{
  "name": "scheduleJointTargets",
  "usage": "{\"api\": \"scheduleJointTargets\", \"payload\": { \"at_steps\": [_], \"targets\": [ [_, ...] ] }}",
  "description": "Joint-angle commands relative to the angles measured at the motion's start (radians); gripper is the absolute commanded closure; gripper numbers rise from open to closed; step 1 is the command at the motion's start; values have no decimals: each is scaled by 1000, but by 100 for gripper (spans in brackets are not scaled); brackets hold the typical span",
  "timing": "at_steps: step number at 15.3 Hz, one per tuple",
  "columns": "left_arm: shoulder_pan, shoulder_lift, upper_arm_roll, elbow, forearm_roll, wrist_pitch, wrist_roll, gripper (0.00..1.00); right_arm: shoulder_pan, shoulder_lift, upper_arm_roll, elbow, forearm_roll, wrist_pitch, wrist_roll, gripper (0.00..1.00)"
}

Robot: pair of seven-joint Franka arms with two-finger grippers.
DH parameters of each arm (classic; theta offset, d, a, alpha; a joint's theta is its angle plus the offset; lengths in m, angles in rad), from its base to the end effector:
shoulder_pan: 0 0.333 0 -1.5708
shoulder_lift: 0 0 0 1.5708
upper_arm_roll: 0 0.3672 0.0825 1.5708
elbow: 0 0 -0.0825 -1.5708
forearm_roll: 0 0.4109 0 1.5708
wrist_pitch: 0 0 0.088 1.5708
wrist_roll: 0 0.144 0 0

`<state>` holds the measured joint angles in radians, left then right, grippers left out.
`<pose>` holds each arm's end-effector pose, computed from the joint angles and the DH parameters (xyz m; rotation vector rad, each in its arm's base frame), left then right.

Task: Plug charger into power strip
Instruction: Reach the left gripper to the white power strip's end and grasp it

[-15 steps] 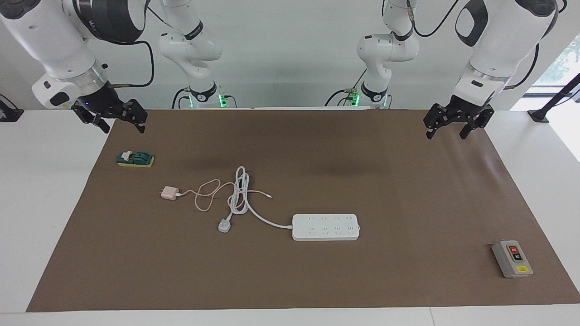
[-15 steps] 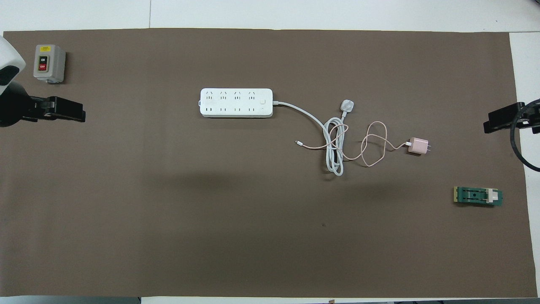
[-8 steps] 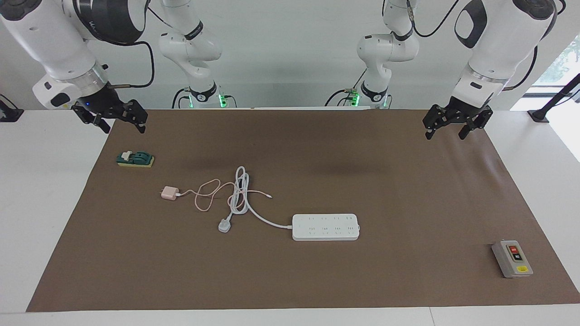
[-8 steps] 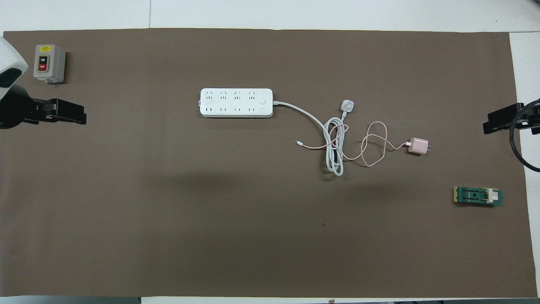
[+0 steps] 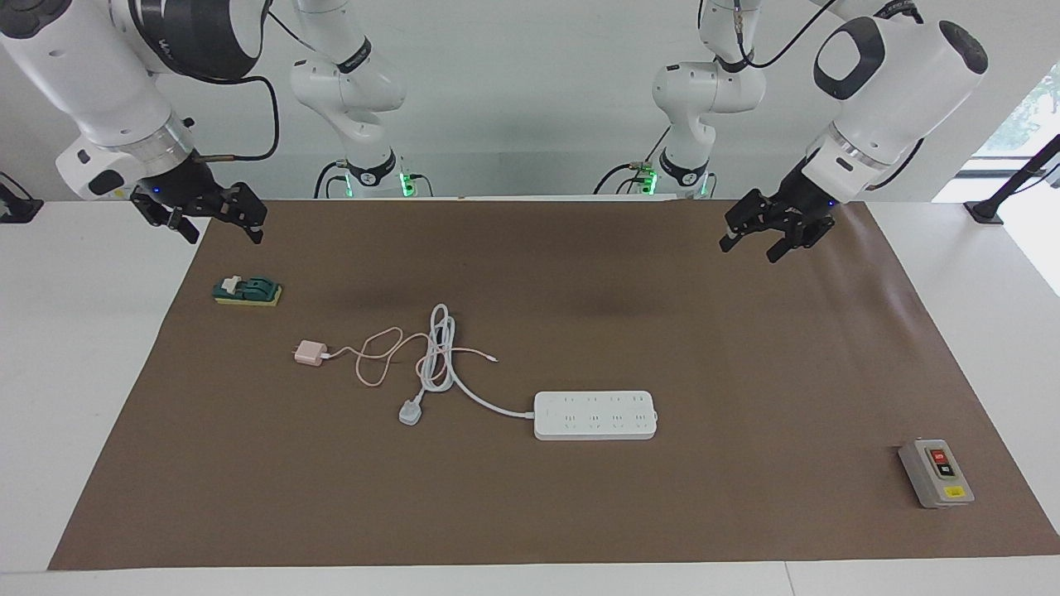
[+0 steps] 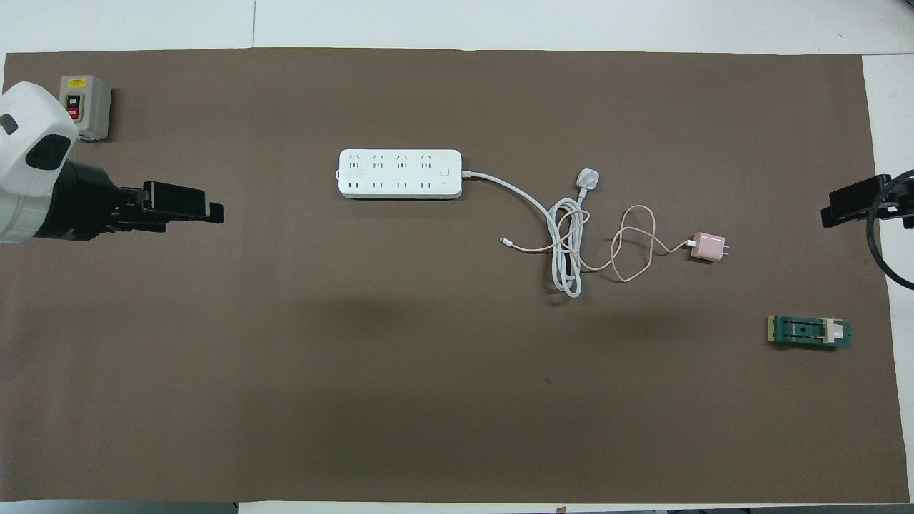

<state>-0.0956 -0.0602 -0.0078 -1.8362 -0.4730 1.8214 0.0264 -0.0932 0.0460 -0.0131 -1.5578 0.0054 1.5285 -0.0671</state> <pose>0.5678 -0.1129 0.5743 2.6797 -0.0281 0.0366 0.5864 -0.0616 0.6147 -3.1275 0.0613 0.1167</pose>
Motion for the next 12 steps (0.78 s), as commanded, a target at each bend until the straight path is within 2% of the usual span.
{"api": "scheduleJointTargets", "payload": {
  "at_steps": [1, 5, 12],
  "targets": [
    [27, -15, 6, -90, -201, 49, 95, 0, -13, -11, 15, -11, -10, -14, -20, 0],
    [5, 29, 5, -89, -416, 55, 99, 0, -16, -11, 10, -11, -10, -56, -19, 0],
    [-78, 118, 3, -80, -754, 78, 121, 0, -16, -25, 7, -30, 11, -42, 38, 0]
  ]
}}
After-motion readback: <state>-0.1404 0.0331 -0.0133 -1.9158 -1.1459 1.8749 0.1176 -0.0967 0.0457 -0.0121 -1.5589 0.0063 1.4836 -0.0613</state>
